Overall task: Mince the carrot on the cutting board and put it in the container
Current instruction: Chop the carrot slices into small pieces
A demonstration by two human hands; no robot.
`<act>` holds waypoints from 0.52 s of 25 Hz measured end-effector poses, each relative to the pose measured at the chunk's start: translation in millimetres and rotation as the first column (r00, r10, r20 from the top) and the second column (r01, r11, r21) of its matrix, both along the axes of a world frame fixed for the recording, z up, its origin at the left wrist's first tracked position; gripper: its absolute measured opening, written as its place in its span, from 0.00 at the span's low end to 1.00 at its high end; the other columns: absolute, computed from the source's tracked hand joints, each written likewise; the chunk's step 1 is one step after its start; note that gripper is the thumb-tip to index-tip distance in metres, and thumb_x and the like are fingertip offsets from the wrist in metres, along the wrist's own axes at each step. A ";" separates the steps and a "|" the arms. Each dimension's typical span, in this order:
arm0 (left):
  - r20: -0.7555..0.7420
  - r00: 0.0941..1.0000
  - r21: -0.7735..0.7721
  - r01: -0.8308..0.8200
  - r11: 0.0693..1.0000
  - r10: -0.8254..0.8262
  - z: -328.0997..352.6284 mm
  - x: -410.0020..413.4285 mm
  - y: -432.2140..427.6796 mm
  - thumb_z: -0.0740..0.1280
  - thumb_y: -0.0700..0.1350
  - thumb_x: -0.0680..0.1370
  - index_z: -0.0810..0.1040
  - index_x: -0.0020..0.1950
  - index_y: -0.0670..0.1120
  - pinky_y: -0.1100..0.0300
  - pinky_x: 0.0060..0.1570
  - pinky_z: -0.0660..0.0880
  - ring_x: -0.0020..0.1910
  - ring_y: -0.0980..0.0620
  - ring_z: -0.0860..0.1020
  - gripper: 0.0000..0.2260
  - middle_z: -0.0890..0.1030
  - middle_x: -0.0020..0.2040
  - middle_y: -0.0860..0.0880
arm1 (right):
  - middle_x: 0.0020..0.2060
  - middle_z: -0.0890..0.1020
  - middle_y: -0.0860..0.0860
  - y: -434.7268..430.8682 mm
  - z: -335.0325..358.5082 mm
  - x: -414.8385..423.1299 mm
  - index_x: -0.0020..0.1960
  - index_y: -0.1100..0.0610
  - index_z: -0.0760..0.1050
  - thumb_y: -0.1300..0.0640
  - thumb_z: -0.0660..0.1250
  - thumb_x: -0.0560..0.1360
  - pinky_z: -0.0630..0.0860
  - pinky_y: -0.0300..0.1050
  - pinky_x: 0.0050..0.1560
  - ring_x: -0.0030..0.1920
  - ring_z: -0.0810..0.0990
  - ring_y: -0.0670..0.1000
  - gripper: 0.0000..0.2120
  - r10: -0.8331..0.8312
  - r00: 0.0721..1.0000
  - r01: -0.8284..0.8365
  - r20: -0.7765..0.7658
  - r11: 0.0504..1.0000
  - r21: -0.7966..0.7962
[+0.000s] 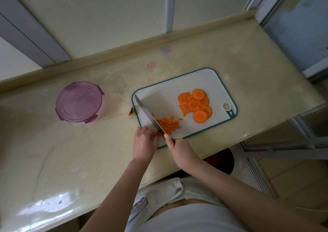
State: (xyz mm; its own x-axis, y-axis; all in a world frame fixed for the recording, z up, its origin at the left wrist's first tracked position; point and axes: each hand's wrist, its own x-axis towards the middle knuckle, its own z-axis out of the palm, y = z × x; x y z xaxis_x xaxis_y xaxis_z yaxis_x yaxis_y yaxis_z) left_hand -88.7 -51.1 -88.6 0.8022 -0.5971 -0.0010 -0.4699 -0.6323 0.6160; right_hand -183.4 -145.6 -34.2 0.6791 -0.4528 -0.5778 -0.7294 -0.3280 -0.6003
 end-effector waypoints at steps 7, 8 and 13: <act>0.054 0.997 0.017 0.056 0.998 -0.057 3.9 1.9 0.0 0.75 0.33 0.64 0.80 0.35 0.41 0.57 0.36 0.71 0.35 0.45 0.72 0.07 0.77 0.33 0.46 | 0.23 0.68 0.50 -22.4 0.5 0.0 0.28 0.58 0.63 0.41 0.51 0.81 0.65 0.42 0.33 0.26 0.68 0.48 0.28 -0.060 0.996 0.052 0.073 0.993 0.105; 0.055 0.996 0.034 0.071 0.997 -0.073 4.0 3.3 -0.8 0.76 0.34 0.63 0.79 0.34 0.42 0.57 0.35 0.71 0.34 0.44 0.72 0.08 0.77 0.32 0.46 | 0.23 0.68 0.50 -25.4 2.3 -2.2 0.29 0.58 0.63 0.41 0.51 0.81 0.64 0.41 0.31 0.25 0.67 0.47 0.28 -0.087 0.992 0.076 0.092 0.991 0.113; 0.051 0.985 0.187 0.153 0.970 -0.165 6.4 13.2 -14.1 0.75 0.40 0.64 0.78 0.31 0.43 0.55 0.35 0.73 0.34 0.42 0.75 0.07 0.76 0.31 0.47 | 0.23 0.63 0.49 -48.8 15.7 -9.6 0.34 0.60 0.65 0.42 0.50 0.81 0.59 0.36 0.25 0.21 0.60 0.44 0.25 -0.226 0.948 0.194 0.222 0.968 0.157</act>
State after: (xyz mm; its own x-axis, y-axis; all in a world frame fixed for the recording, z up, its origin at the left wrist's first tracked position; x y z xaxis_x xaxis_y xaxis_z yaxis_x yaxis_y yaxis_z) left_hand -75.5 -65.2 -82.3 0.6986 -0.7120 -0.0714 -0.6093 -0.6442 0.4623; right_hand -193.0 -194.4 -18.5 0.7007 -0.5312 -0.4763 -0.6053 -0.0892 -0.7910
